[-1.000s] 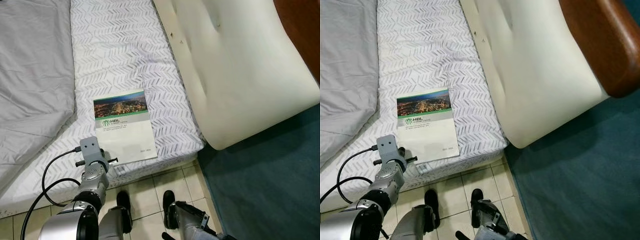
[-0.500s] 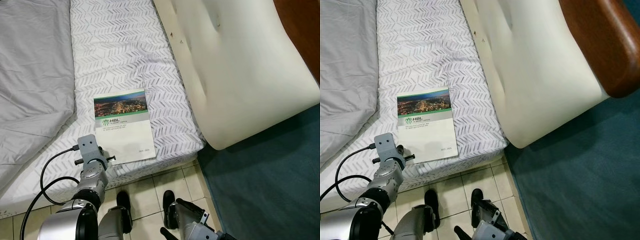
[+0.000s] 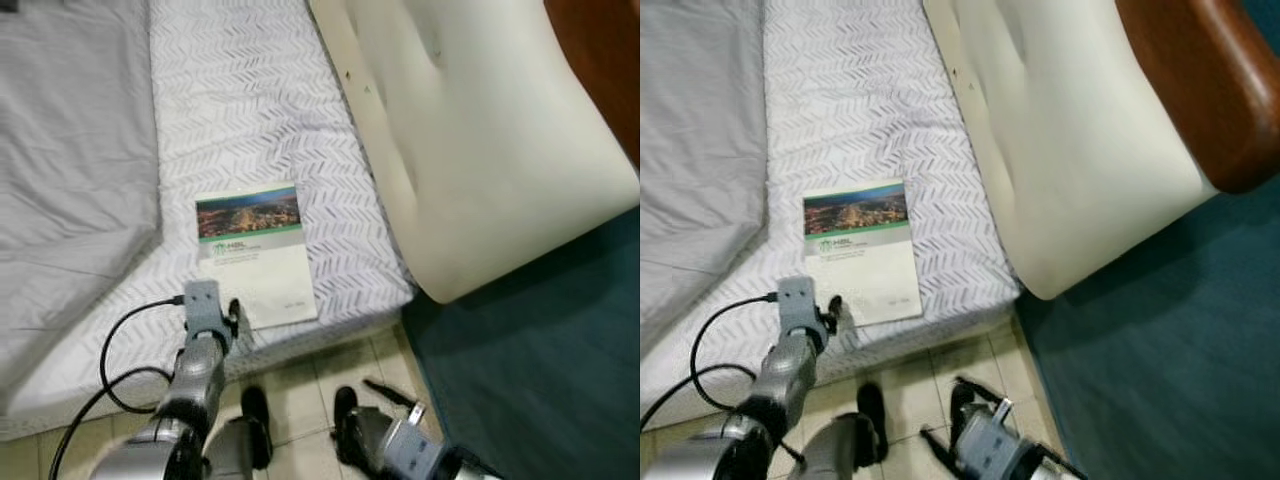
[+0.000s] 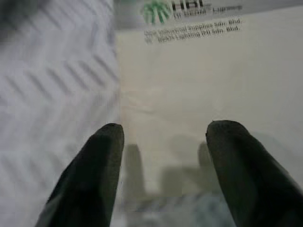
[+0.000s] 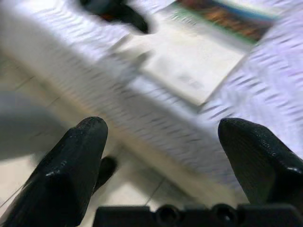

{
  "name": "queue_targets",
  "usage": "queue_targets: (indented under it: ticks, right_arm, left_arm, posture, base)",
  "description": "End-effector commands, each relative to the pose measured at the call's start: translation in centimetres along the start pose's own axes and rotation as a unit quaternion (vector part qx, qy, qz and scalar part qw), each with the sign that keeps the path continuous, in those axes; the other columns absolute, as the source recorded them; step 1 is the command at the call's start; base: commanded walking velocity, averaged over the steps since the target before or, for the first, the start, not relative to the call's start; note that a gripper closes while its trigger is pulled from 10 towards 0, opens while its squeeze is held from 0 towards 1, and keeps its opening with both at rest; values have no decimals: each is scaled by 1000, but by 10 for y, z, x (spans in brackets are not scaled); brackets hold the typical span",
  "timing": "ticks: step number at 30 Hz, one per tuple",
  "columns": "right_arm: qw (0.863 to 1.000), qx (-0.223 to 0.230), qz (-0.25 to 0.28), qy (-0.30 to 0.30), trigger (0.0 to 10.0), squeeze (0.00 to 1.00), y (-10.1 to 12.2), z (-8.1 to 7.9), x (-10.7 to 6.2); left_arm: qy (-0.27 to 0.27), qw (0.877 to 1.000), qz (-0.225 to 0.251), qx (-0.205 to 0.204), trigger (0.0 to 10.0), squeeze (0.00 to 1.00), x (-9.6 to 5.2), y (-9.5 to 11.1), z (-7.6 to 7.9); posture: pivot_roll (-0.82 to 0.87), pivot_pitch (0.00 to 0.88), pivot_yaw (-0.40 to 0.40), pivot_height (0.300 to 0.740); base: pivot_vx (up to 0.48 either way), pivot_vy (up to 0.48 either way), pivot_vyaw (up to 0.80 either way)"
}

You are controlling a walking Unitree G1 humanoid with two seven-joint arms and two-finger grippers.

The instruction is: Clean up the room

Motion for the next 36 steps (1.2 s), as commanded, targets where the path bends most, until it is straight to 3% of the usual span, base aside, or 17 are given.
queue_targets:
  ticks: [1,2,4,5,6,7,10,11,13,19,24,36]
  right_arm:
    - [999,34,-30,-1,10000,0,-15,-7,-7]
    - [998,52,-41,-24,10000,0,-21,3,-4]
    - [985,118,-53,-115,10000,0,-31,45,5]
    - [985,118,-53,-115,10000,0,-31,45,5]
    - [977,143,-52,-151,10000,0,-33,65,10]
    - [967,160,-41,-193,10000,0,-31,90,18]
    - [953,188,-23,-237,10000,0,-25,114,24]
    - [953,188,-23,-237,10000,0,-25,114,24]
    - [943,209,-8,-258,10000,0,-20,128,29]
    - [941,210,-9,-266,10000,0,-21,133,32]
    - [933,219,-11,-287,10000,0,-25,135,25]
    - [936,210,-24,-282,10000,0,-30,127,19]
  left_arm:
    - [-10,1000,0,24,10000,1000,-4,-6,-3]
    - [-15,999,9,40,10000,1000,-6,-6,-7]
    - [-47,992,61,98,10000,1000,-16,5,-10]
    - [-47,992,61,98,10000,1000,-16,5,-10]
    - [-63,988,87,115,10000,408,-21,12,-7]
    - [-73,984,121,108,10000,0,-27,25,1]
    - [-92,979,163,80,10000,0,-36,44,18]
    - [-92,979,163,80,10000,0,-36,44,18]
    - [-105,977,176,59,10000,0,-36,50,36]
    - [-107,980,155,59,10000,0,-31,42,46]
    - [-106,983,132,71,10000,0,-36,39,38]
    - [-87,987,113,71,10000,0,-42,29,24]
  posture:
    - [-146,224,-8,740]
    - [-109,162,2,740]
    - [-32,44,28,740]
    - [-32,44,28,740]
    - [-3,0,33,740]
    - [23,0,36,740]
    - [35,0,33,740]
    - [35,0,33,740]
    - [42,0,22,740]
    - [31,0,25,740]
    - [21,0,38,740]
    - [26,0,30,740]
  base:
    - [0,0,0]
    - [0,0,0]
    - [0,0,0]
    - [0,0,0]
    - [0,0,0]
    - [0,0,0]
    - [0,0,0]
    - [0,0,0]
    - [0,240,0]
    - [0,480,0]
    - [0,480,0]
    - [0,480,-129]
Point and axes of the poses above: a point about 5 cm out from each wrist's last joint towards the gripper, its own x axis pointing out of the wrist towards the gripper, its own y axis along the axis of the wrist's last joint, z = x × y, the point moved 5 cm from there along x, pointing out of the wrist towards the gripper, and after that the axes turned 9 degrees about -x, right-handed, at the moved point
